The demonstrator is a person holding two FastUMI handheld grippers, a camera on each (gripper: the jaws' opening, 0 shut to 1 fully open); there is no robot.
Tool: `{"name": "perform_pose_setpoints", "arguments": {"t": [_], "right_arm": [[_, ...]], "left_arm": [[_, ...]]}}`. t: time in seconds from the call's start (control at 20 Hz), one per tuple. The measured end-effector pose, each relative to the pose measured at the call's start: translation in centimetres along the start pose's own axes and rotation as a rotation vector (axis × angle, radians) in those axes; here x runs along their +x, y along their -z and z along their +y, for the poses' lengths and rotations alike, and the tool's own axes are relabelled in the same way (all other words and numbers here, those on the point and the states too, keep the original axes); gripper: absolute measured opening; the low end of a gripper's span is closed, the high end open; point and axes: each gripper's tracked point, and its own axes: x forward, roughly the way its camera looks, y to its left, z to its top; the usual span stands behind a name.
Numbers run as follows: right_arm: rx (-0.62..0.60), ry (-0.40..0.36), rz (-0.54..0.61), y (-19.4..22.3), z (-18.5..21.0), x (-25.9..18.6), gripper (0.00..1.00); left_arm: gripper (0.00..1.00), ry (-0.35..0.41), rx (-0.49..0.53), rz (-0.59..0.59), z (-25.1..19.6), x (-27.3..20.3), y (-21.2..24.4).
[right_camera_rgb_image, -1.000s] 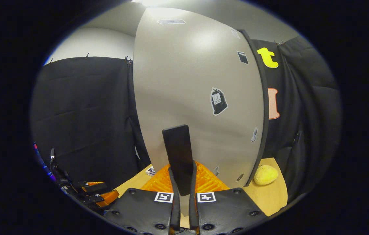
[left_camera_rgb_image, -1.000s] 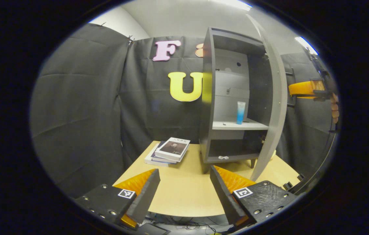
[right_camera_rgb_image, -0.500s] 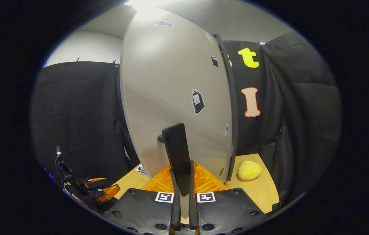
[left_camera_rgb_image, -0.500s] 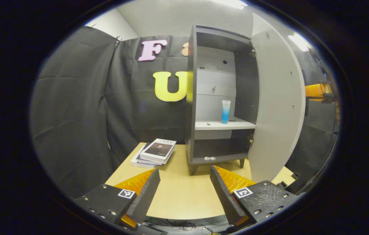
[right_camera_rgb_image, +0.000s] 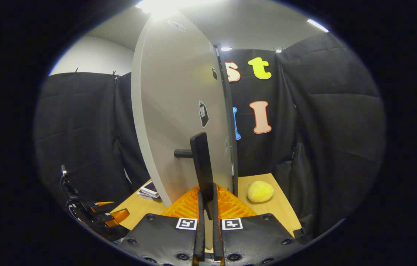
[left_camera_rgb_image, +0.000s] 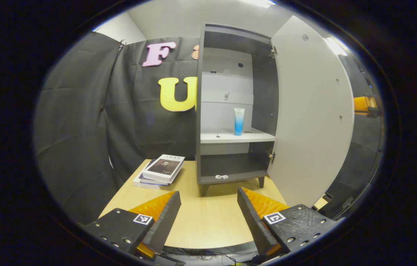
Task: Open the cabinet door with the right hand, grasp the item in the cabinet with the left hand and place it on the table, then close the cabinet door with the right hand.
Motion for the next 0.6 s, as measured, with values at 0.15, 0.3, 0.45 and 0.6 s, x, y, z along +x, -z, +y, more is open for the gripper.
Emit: {"name": "perform_pose_setpoints", "arguments": {"t": [0.15,0.3,0.45,0.6], "right_arm": [[-0.046,0.028,-0.056,-1.7,-1.5,-0.2,0.07],[-0.045,0.092,-0.068,-1.4,-3.3,0.0,0.09],[0.008,0.108,-0.078,-1.1,-3.2,0.0,0.04],[0.016,0.084,-0.087,-1.4,-3.2,-0.1,0.00]], "left_arm": [[0.93,0.011,0.005,0.004,-0.7,0.7,-0.2],[0.93,0.024,0.013,0.010,-2.0,1.2,-0.3],[0.93,0.023,0.012,0.014,-2.5,1.9,-0.3],[0.93,0.040,-0.015,0.031,-3.5,2.7,0.2]]}}
